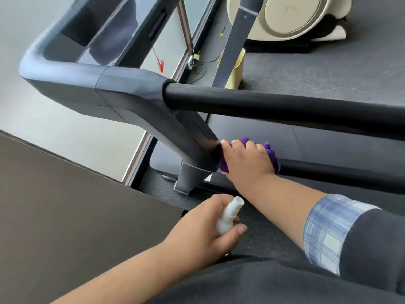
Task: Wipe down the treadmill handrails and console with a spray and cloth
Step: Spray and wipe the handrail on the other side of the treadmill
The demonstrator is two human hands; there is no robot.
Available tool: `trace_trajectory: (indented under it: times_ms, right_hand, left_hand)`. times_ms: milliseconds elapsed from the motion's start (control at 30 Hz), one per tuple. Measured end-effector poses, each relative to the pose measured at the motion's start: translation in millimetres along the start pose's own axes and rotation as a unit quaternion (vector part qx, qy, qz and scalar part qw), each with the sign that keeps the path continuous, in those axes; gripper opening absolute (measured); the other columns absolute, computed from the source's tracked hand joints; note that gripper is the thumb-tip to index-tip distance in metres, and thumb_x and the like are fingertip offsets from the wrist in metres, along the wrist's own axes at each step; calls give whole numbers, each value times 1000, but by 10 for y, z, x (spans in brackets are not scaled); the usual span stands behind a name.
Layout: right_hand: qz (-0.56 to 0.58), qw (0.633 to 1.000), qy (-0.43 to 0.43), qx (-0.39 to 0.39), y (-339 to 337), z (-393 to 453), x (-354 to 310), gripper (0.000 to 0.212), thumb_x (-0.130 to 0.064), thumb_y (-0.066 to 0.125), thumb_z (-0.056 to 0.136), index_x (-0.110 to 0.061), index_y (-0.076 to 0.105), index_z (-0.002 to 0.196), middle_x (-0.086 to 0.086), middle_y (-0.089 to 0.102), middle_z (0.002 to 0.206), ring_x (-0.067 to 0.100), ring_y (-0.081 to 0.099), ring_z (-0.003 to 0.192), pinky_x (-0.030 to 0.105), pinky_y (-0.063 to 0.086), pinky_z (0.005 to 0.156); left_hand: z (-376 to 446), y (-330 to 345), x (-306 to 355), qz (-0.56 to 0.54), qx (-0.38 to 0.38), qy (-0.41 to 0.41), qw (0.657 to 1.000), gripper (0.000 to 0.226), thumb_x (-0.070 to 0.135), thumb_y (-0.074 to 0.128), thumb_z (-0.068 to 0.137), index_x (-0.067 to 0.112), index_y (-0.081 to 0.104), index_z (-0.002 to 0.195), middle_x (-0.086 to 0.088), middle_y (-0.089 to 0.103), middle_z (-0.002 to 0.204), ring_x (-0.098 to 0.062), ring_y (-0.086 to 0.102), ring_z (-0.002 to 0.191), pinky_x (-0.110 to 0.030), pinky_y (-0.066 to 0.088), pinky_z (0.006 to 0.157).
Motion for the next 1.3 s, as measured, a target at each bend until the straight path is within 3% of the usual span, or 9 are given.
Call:
trace_trajectory:
  times_ms: [133,300,367,533,733,967,1100,1200,1300]
  right_hand:
    - [-12,1000,-13,-15,57,-32,16,72,-56,56,91,-28,27,151,1,54,128,30,60,99,40,45,81]
    - [29,997,7,-70,28,-182,325,65,-40,55,92,-29,25,149,7,48,134,35,55,108,46,43,88]
    - [21,997,27,-75,0,-355,588,65,-38,58,90,-28,29,147,7,50,131,35,56,107,46,43,87]
    - [-12,994,82,-75,-23,-867,1281,77,-35,73,79,-28,34,145,6,54,125,32,57,102,43,46,86]
    - [-39,990,124,-52,-83,-1447,2020,77,-24,73,80,-28,32,145,4,54,130,31,57,105,43,46,90]
    - [-14,993,112,-27,-77,-1628,2194,82,-23,71,82,-28,29,152,3,47,142,29,52,111,42,40,100]
    - [32,991,127,13,-156,-1596,2178,78,-34,75,80,-28,40,149,-1,54,138,30,56,110,44,43,97]
    - [55,993,107,18,-144,-1447,1965,76,-35,75,81,-29,40,148,-2,55,138,30,56,110,44,43,95]
    - [65,995,68,20,-112,-1311,1738,76,-35,72,84,-29,36,151,-1,52,141,30,53,113,45,40,99]
  left_hand:
    - [196,-27,48,-2,-25,39,999,29,62,53,84,62,35,107,26,59,103,-1,60,93,-27,50,79]
    - [480,235,462,0,-75,126,989,31,58,54,85,48,39,110,26,56,108,5,57,92,-14,44,75]
    - [532,419,644,-5,-107,155,982,31,57,55,85,44,40,110,25,56,108,2,58,92,-17,46,73]
    - [578,791,1041,-21,-150,203,967,34,59,55,85,68,32,108,26,58,107,-3,60,95,-18,47,74]
    - [644,1178,1439,-38,-151,221,963,39,59,56,86,70,29,112,27,59,106,-3,60,98,-13,46,75]
    - [700,1307,1480,-54,-89,176,979,43,58,57,86,65,30,118,25,61,102,-2,62,94,-12,44,72]
    - [663,1049,1192,-106,24,91,990,61,55,57,85,71,22,131,22,61,103,-4,63,85,-14,47,71]
    - [548,910,889,-132,91,26,987,56,55,57,83,72,29,128,17,63,100,-7,62,71,-21,49,66]
    - [428,921,805,-113,95,11,989,52,59,56,83,72,30,126,22,62,103,-6,64,76,-11,46,68]
Point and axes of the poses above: each hand's wrist, its own z-axis towards the middle knuckle, its own y-axis out of the palm, x = y × z, the point moved 10 cm from there along z, towards the middle knuckle
